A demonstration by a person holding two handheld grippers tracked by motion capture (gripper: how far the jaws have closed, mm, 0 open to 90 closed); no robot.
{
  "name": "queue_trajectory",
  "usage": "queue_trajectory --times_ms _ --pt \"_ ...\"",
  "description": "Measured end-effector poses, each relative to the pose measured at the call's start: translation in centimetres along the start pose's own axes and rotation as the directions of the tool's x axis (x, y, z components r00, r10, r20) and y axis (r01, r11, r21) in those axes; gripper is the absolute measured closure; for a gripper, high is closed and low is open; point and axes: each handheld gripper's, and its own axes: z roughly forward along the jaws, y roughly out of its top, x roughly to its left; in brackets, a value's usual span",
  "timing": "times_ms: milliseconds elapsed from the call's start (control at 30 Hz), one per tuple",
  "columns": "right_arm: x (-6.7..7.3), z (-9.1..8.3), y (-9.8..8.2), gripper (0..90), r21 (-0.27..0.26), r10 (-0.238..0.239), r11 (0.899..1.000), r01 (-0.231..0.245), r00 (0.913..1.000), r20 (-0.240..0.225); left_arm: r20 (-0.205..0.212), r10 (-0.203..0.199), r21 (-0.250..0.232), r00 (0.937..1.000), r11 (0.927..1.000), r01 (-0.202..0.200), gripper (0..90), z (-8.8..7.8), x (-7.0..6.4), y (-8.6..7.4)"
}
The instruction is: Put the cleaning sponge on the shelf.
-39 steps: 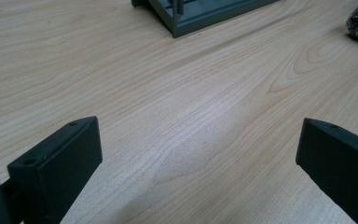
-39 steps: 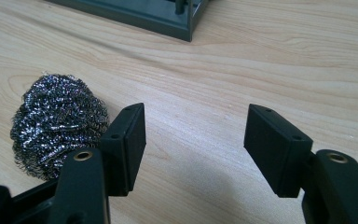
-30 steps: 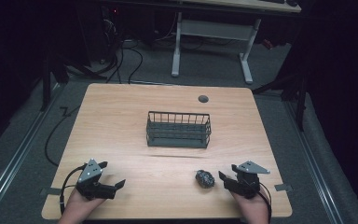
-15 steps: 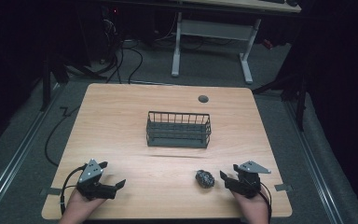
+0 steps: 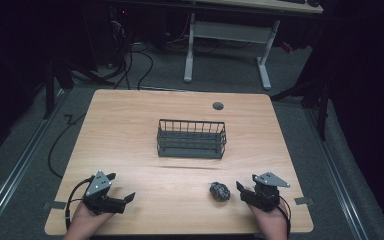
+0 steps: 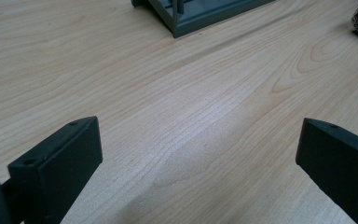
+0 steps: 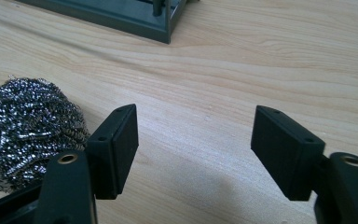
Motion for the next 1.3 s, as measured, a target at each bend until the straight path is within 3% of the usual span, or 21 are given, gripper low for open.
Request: queue_trajectory --times_ms 233,300,533,700,967,1100,1133,1300 --pt "0.1 0.1 0.8 30.5 0.073 -0.025 0.997 0.025 0.9997 -0.001 0.002 -0.002 -0.020 1.0000 0.9998 0.002 0.7 -0.6 0.2 0.0" --pt "0.0 0.2 1.1 29.5 0.107 -0.013 0.994 0.014 0.9999 -0.007 0.003 -0.011 -0.031 0.9999 0.9995 0.011 0.7 -0.7 0.2 0.0" --pt "-0.6 0.3 1.4 26.6 0.154 0.031 0.988 -0.027 0.9993 -0.020 0.008 -0.012 -0.024 0.9999 0.9996 0.013 0.7 -0.7 0.2 0.1" --pt "-0.6 -0.1 1.9 25.6 0.195 -0.009 0.981 0.015 0.9995 -0.030 -0.005 -0.001 -0.012 1.0000 0.9999 0.001 0.7 -0.5 0.0 0.0" --pt "-0.8 -0.1 2.5 23.6 0.232 -0.027 0.972 0.038 0.9983 -0.052 -0.012 -0.007 -0.007 0.9999 1.0000 0.007 0.7 -0.7 0.0 -0.2" --pt "-0.9 0.2 2.8 22.4 0.268 -0.028 0.963 0.042 0.9981 -0.056 -0.012 -0.007 -0.005 0.9999 1.0000 0.007 0.7 -0.6 0.1 -0.2" --pt "-0.9 0.3 2.9 22.3 0.292 -0.029 0.956 0.044 0.9980 -0.056 -0.010 -0.005 -0.006 0.9999 1.0000 0.005 0.7 -0.6 0.1 -0.2" --pt "-0.9 0.5 3.2 22.0 0.335 -0.048 0.940 0.064 0.9972 -0.057 -0.002 -0.005 -0.006 1.0000 1.0000 0.005 0.7 -0.6 0.1 -0.2"
